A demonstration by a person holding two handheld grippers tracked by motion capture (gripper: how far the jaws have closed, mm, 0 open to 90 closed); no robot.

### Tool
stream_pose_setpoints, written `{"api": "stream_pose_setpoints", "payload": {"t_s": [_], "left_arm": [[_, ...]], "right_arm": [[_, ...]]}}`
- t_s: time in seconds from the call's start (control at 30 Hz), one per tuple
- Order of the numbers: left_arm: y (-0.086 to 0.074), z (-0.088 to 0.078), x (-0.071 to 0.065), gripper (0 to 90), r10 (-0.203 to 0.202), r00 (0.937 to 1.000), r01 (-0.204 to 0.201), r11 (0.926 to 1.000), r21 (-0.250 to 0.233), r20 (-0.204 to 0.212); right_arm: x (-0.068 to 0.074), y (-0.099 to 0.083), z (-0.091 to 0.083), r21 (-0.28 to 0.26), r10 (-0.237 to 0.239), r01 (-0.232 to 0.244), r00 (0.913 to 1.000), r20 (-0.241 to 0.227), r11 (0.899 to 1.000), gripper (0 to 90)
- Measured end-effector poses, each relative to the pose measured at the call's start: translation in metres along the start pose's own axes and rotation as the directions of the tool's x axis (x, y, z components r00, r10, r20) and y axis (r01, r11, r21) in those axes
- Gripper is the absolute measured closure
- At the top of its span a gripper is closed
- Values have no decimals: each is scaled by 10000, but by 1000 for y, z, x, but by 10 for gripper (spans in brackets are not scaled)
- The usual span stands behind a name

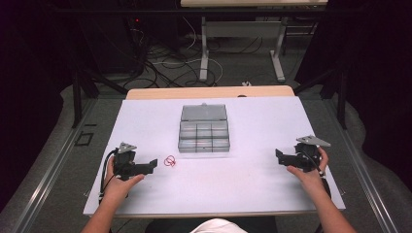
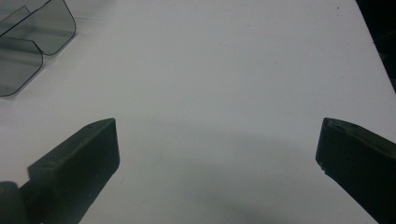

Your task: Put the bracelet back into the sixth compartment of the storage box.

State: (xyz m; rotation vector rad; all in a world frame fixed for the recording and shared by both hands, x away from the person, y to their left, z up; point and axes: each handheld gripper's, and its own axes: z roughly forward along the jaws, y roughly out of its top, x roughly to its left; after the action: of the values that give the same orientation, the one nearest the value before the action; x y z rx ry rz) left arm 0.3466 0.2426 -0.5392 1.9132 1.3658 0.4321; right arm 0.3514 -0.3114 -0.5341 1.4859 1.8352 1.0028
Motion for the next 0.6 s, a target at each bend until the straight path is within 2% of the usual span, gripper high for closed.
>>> {"api": "stream_pose_setpoints", "payload": {"t_s": [0.1,0.2,0.33,0.4,0.47,0.6], "left_arm": [[0,-2,-2,3,-160,9999,160,9999,-57,56],[2,-4,-4,3,-130,9999,131,9999,-104,110],[2,-5,-7,3,-199,9995,203,9996,-182,238],[3,-7,-9,3,-88,9997,93,9997,-229,225],[5,-9,-11,3,-31,9997,38,9995,-311,233],[7,-11,-15,3,-16,9995,32,9988,-488,312]], "right_arm": [[3,0,-5,-77,-127,126,9999,-82,9999,0],[5,-1,-8,-29,70,-70,9997,-232,10000,0],[7,-2,-10,-55,12,-14,9993,-384,10000,0],[8,-2,-11,-43,54,-55,9993,-366,10000,0],[10,-3,-10,44,-193,195,9988,-458,9998,0],[12,-5,-10,82,-221,226,9984,-518,9997,0]]}}
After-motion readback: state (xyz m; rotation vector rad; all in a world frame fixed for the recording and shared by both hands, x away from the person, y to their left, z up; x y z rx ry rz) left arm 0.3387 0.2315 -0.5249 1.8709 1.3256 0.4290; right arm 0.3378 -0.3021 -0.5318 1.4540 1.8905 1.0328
